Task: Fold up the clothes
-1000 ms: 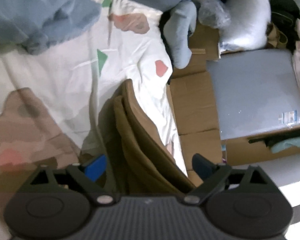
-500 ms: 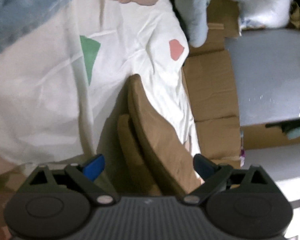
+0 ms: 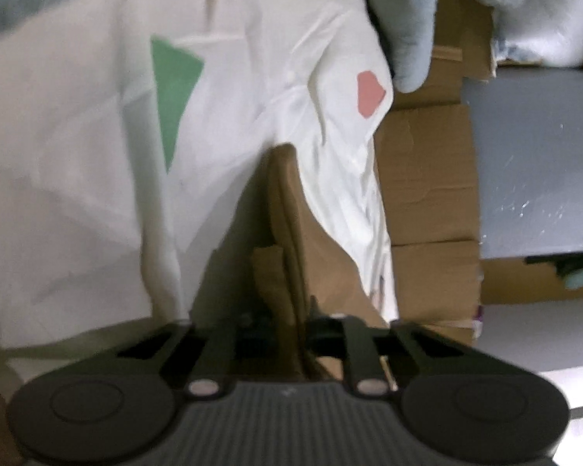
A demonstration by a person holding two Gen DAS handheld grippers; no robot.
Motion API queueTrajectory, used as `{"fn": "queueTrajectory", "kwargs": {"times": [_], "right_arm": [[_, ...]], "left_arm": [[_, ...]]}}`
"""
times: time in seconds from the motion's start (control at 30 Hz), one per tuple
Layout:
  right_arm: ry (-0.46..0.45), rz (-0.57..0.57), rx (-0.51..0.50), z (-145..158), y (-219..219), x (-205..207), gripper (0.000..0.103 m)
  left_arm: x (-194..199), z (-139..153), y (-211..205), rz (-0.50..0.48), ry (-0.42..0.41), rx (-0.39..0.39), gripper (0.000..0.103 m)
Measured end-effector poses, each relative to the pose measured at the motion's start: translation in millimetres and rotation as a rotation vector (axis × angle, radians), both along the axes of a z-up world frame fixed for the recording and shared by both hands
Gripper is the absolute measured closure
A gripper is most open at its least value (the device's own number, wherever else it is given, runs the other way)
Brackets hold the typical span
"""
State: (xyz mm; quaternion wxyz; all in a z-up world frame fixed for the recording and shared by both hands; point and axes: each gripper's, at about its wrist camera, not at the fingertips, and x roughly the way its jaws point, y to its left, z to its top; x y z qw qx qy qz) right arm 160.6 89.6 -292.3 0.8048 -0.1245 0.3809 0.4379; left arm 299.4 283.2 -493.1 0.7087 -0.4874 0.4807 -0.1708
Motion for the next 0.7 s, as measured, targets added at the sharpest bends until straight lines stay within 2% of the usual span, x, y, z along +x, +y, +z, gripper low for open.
{"fn": "queueTrajectory", "kwargs": {"times": [0.1,0.23,0.4,0.7], "right_arm": [[0.009,0.011,0.016,-5,-3,0,0.097],[0.033,-0.008,0.038,-4,-13,2,0.097],[0.058,-0.050,0.077,-2,-30,9,0.097],[0.143,-0.103,0.145,0,-56,25,0.097]], "left_arm": [[-3,4,0,0.034,-0.020,-0.013,0.092],[-2,12,-6,0.031,-0.036,-0.003,0.093],[3,28,-16,0.035,-0.099,-0.031,0.093],[1,57,-31,0.028,-0.153,-0.011,0.093]]}}
